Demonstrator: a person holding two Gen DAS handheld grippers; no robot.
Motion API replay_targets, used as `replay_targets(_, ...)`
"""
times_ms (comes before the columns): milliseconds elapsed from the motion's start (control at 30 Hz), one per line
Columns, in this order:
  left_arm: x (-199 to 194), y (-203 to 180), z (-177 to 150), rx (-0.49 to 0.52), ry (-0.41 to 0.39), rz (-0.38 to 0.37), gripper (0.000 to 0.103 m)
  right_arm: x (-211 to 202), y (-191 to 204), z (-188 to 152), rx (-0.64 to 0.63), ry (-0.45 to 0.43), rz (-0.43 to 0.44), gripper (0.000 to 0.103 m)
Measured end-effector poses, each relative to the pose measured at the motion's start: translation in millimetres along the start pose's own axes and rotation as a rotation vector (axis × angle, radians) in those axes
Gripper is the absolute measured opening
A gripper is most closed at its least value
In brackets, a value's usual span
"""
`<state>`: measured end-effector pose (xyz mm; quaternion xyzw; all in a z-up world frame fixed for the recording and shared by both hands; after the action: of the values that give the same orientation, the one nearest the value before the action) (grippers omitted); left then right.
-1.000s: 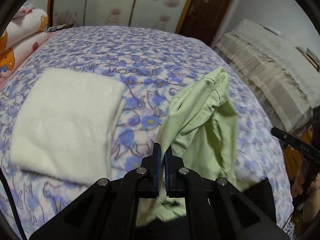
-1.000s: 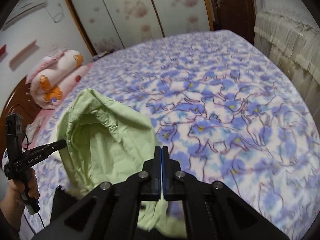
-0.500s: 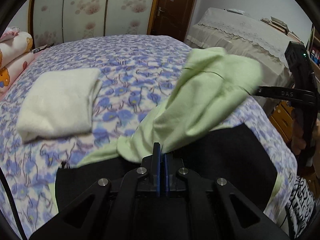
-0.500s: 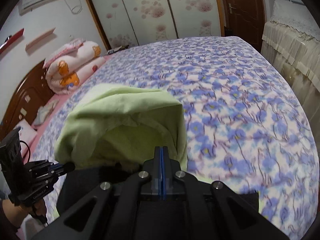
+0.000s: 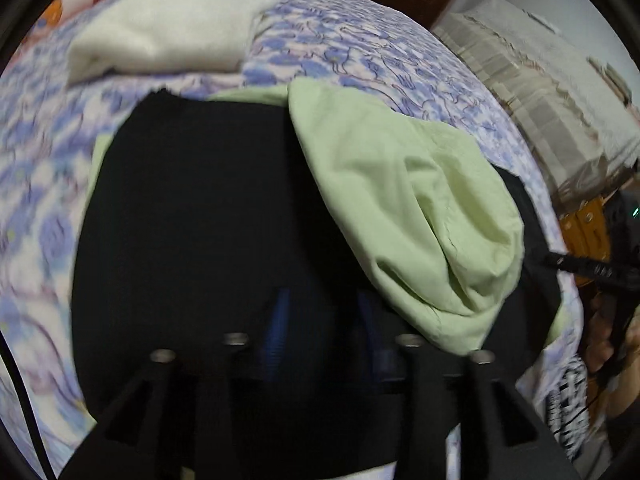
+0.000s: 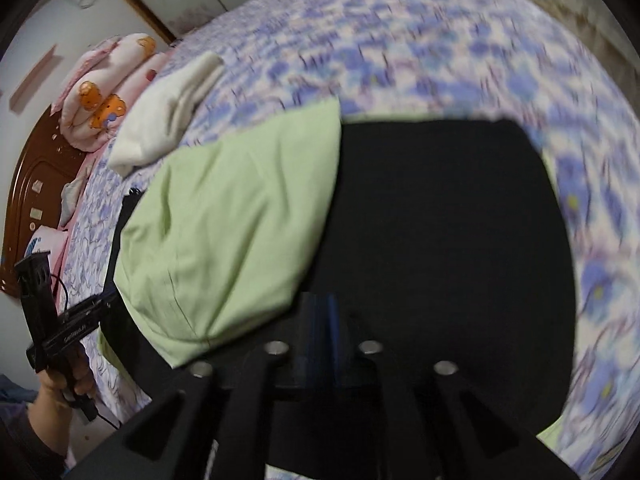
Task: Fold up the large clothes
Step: 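Lay the light-green garment onto the black jacket with both grippers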
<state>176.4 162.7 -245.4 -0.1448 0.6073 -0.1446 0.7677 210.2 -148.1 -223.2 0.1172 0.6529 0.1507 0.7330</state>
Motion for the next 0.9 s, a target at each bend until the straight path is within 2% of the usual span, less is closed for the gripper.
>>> replay_targets(33, -1, -1, -3, -0.02, -0.006, -0.021, 0.055, 1, 0, -3, 0.015, -0.006, 0.031, 0.034)
replay_targets(67, -3, -2, -6, -0.046, -0.019, -0.061, 0.056, 2, 1, -6, 0.029, -0.012, 0.059, 0.038)
replay_targets(300, -8, -12, -17, -0.122, -0.071, -0.253, 0.056, 18, 14, -19, 0.059, 0.002, 0.187, 0.038)
replay_targets(633, 17, -17, -2, -0.181, -0.067, -0.324, 0.056, 47, 21, 0, 0.162, -0.021, 0.32, 0.038)
replay_targets(667, 19, -19, -1, -0.18, -0.07, -0.329, 0.051, 48, 22, 2, 0.171, -0.036, 0.337, 0.038)
replay_targets(700, 21, -23, 1, -0.174, -0.08, -0.342, 0.038, 48, 23, 3, 0.171, -0.054, 0.341, 0.038)
replay_targets(733, 21, -27, 2, -0.166, -0.077, -0.339, 0.014, 47, 25, 4, 0.161, -0.066, 0.334, 0.037)
replay_targets(767, 22, -29, 5, -0.163, -0.074, -0.322, 0.011, 44, 28, 4, 0.147, -0.084, 0.317, 0.028)
replay_targets(800, 21, -32, 7, -0.166, -0.082, -0.308, 0.009, 41, 29, 5, 0.135, -0.096, 0.297, 0.006)
replay_targets(900, 16, -42, 8, -0.167, -0.088, -0.314, 0.007, 24, 32, 1, 0.114, -0.13, 0.221, 0.005)
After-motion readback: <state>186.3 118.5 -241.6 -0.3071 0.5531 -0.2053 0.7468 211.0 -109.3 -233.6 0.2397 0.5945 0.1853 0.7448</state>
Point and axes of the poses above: each gripper's, at about its wrist camera, not at the fingertips, and x roughly the way its jaws point, y to its left, z to its top, the point moved 5 cm from there along x, roughly the way its jaws point, and after that the axes turned 10 degrees about y, right-handed, at the moved point
